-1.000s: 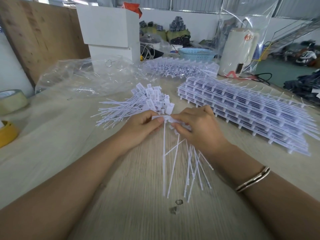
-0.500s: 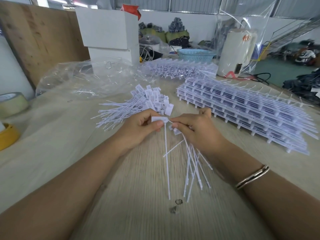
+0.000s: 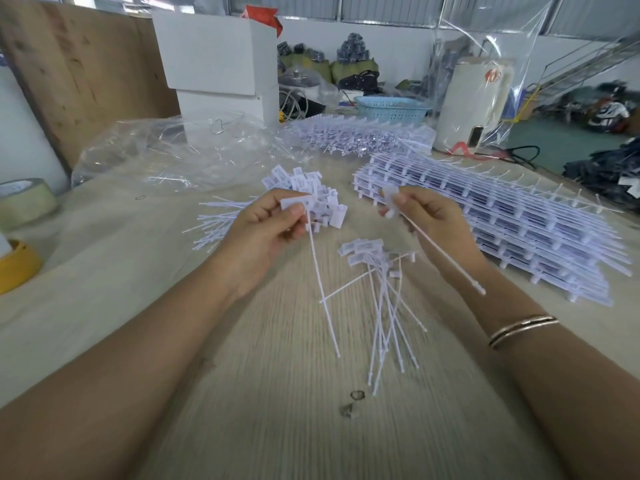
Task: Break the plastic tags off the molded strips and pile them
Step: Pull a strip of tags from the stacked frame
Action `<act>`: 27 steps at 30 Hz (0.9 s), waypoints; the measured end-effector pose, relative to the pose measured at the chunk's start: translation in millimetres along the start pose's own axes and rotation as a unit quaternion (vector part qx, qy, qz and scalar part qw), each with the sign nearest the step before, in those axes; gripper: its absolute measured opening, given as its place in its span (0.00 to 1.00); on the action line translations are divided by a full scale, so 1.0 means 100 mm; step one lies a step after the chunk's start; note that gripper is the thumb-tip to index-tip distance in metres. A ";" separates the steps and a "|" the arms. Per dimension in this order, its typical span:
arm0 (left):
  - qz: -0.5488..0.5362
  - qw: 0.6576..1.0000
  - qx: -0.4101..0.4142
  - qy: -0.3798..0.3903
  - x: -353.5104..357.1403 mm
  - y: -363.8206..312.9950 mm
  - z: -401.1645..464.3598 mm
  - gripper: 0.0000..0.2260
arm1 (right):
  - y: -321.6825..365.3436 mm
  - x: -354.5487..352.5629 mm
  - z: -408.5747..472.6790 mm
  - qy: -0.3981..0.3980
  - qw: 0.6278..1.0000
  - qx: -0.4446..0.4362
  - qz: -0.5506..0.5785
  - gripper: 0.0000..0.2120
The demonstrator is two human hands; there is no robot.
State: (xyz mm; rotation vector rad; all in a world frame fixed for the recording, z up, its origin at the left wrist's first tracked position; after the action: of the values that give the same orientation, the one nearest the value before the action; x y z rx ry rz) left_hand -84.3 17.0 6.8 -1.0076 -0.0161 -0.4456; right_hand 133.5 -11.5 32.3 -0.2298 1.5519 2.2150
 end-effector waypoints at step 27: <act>0.549 0.814 -0.077 0.172 0.53 0.14 -0.21 0.20 | 0.11 0.11 -0.26 0.276 0.906 0.208 -0.245 0.12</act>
State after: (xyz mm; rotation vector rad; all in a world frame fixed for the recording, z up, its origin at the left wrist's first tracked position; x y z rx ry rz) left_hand -34.8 -12.2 -4.5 -0.9158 0.9087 0.4599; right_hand 116.1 -35.6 28.1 -1.0567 1.9332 1.4465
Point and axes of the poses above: each hand's wrist, its own z-axis towards the middle knuckle, its own x-axis out of the palm, y = z × x, the point moved 2 cm from there along z, towards the middle knuckle, and after that the axes turned 11 degrees about x, right-handed, at the moved point
